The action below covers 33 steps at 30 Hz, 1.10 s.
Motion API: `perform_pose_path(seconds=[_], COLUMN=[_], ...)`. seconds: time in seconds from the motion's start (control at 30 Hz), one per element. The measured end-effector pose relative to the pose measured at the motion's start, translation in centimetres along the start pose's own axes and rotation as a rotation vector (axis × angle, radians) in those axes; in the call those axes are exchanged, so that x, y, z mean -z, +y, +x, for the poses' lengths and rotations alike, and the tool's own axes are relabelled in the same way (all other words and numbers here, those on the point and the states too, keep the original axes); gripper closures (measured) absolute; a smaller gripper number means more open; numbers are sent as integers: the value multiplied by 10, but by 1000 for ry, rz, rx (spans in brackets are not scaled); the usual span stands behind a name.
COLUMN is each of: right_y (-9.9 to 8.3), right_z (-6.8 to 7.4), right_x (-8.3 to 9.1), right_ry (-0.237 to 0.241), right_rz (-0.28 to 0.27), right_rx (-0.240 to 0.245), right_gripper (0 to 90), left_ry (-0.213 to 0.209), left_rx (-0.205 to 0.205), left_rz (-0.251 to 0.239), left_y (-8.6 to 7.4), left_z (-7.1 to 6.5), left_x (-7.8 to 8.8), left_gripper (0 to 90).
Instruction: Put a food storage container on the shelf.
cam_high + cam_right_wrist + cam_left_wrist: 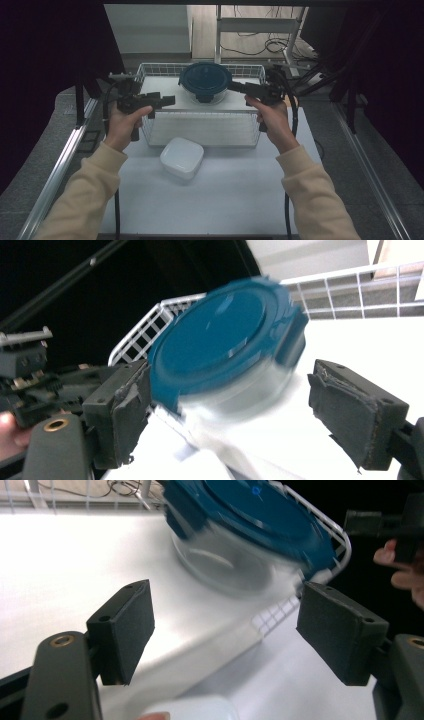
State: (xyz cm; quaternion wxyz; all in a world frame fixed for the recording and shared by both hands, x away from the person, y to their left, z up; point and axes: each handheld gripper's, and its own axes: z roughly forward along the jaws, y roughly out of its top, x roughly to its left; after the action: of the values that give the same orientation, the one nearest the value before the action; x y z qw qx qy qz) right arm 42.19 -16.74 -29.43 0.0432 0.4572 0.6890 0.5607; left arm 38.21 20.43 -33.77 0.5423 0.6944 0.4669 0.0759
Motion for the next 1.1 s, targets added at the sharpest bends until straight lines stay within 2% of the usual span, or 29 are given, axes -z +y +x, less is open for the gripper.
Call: perform_pose_path(seconds=[0.03,0.13,0.17,0.27,0.33,0.47,0.57,0.63,0.73,0.83,0.93,1.1], right_y=[0,-20,-29,-50,-71,-101,-127,-142,-163,-181,-194,-211], right_z=[0,5,6,10,12,9,4,2,-1,-5,-11,-19], right_x=[0,15,21,34,44,53,58,60,61,62,61,59], right_ry=[0,9,12,4,14,35,29,21,2,11,0,-31], right_rz=[0,22,31,48,63,84,102,116,142,175,201,248], right_rx=[0,66,99,162,198,215,218,232,264,257,249,256], right_gripper=[173,175,176,180,184,185,187,187,187,187,188,189], left_ry=[-2,12,15,8,6,20,52,67,55,64,73,94], left_rx=[-15,-66,-72,-88,-94,-128,-168,-181,-178,-165,-156,-186], left_rz=[4,24,27,38,55,81,102,112,132,148,160,216], left_y=[-6,-30,-36,-64,-82,-112,-132,-141,-154,-166,-176,-198], left_z=[-3,-13,-15,-20,-22,-29,-33,-34,-33,-31,-31,-36], left_x=[4,14,16,25,31,40,45,45,44,43,41,38], left_gripper=[224,225,225,227,229,230,233,236,238,241,247,254])
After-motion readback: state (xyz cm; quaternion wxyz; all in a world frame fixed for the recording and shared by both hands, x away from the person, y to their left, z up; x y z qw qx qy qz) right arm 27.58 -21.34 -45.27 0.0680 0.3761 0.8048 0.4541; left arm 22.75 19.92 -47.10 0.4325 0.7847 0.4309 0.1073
